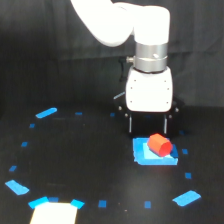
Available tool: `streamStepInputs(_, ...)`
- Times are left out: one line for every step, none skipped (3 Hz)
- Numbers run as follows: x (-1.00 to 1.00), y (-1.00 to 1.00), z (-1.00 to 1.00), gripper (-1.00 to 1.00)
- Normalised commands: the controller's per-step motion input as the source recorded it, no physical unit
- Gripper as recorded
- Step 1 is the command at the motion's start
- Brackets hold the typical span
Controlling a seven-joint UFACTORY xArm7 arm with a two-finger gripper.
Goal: Pick up the red object from the table
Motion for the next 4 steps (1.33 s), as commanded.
streamStepInputs(0.3, -1.0, 0.19, 0.83)
streamStepInputs(-0.41, -0.7, 0.37, -0.81)
streamStepInputs(-0.3, 0.16, -0.09, -0.77)
streamStepInputs(0.38, -0.24, -0.64, -0.83)
